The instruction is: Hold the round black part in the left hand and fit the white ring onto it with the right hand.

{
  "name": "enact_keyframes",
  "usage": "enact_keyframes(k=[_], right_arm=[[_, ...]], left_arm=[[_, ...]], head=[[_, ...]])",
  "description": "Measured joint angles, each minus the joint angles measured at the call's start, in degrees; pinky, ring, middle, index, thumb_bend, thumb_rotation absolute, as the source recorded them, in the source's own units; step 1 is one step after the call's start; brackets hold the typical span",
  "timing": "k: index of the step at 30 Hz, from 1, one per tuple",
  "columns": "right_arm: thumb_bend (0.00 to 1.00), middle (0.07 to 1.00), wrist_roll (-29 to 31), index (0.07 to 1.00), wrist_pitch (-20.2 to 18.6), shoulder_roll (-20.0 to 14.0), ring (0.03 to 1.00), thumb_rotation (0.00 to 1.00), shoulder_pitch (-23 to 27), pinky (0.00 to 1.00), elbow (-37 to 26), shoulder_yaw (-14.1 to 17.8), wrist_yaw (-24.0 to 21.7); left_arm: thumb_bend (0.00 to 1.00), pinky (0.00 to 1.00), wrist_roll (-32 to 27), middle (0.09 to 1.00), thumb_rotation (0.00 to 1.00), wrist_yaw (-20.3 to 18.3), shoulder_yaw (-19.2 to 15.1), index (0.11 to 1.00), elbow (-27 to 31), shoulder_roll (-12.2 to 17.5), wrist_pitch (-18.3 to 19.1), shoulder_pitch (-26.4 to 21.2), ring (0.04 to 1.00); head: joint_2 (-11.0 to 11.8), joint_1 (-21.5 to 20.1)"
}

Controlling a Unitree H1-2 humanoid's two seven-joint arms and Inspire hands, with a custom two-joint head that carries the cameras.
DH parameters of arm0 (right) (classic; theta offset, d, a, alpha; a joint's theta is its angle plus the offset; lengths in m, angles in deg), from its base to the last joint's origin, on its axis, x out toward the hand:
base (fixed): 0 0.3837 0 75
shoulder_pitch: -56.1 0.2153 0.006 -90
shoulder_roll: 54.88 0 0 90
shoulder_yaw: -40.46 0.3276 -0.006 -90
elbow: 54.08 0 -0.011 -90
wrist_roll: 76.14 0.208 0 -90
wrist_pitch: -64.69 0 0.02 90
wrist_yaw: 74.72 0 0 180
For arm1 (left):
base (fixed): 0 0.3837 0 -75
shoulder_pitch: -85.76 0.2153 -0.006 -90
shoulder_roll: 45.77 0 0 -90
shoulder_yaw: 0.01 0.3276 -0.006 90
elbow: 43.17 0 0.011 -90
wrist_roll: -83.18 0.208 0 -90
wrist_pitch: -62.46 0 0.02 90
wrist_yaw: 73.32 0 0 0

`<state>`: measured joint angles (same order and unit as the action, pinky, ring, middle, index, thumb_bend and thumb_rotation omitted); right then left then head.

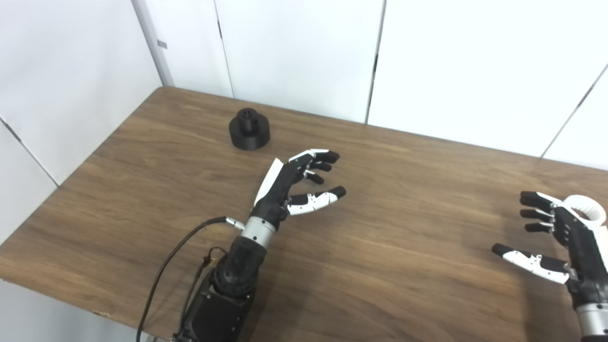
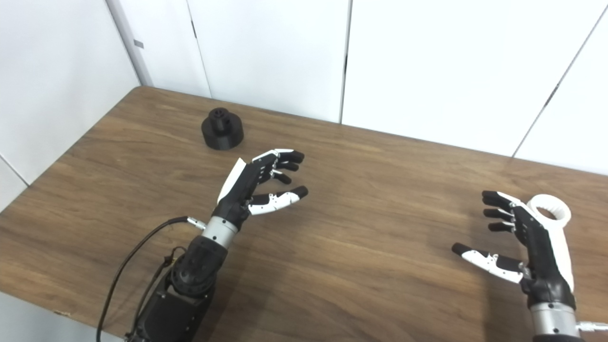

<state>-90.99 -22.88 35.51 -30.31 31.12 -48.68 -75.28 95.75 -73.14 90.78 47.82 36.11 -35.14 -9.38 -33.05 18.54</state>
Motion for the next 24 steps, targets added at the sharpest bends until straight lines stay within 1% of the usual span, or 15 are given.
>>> enact_keyframes(k=[2,6,8,11,15,17,20,24], right_arm=[[0.68,0.764,0.01,0.75,0.0,0.0,0.718,0.05,0.0,0.62,0.0,0.01,-0.12],[0.69,0.763,0.05,0.75,-0.11,-0.02,0.719,0.06,0.01,0.62,0.0,0.07,-0.23],[0.69,0.76,0.12,0.748,-0.18,-0.02,0.717,0.06,0.01,0.62,0.0,0.15,-0.27],[0.69,0.758,0.11,0.745,-0.19,-0.04,0.71,0.06,0.05,0.61,0.01,0.21,-0.27],[0.69,0.759,0.1,0.744,-0.19,-0.2,0.711,0.07,0.05,0.6,0.01,0.25,-0.39],[0.69,0.757,0.09,0.744,-0.2,-0.33,0.708,0.09,0.06,0.6,0.01,0.32,-0.42],[0.69,0.755,0.05,0.742,-0.7,-0.37,0.707,0.1,0.06,0.6,0.0,0.52,-0.45],[0.7,0.752,0.07,0.738,-1.26,-0.37,0.704,0.08,0.06,0.6,-0.02,0.61,-0.78]], left_arm=[[0.7,0.64,1.24,0.769,0.28,0.61,-0.41,0.694,0.01,0.18,0.0,-0.04,0.757],[0.69,0.65,4.03,0.763,0.34,1.41,-0.83,0.688,0.43,1.59,0.23,-0.14,0.768],[0.69,0.68,5.99,0.759,0.32,1.42,-0.89,0.684,2.08,2.66,0.95,-0.12,0.781],[0.69,0.73,7.25,0.758,0.28,1.45,-1.57,0.68,3.2,4.06,1.62,-0.92,0.793],[0.71,0.66,7.27,0.765,0.25,1.21,-1.99,0.674,3.34,5.75,2.08,-1.97,0.786],[0.72,0.63,7.76,0.769,0.21,1.16,-1.99,0.671,3.37,6.58,2.21,-2.47,0.772],[0.72,0.61,9.33,0.775,0.19,1.23,-2.01,0.672,3.5,7.7,2.29,-3.14,0.766],[0.71,0.62,10.62,0.789,0.22,1.28,-2.4,0.688,3.55,8.96,2.6,-3.87,0.777]], head=[[0.0,0.0],[0.18,-0.09],[0.26,-0.09],[0.35,-0.09],[0.35,-0.26],[0.26,-0.26],[0.35,-0.18],[0.44,-0.09]])
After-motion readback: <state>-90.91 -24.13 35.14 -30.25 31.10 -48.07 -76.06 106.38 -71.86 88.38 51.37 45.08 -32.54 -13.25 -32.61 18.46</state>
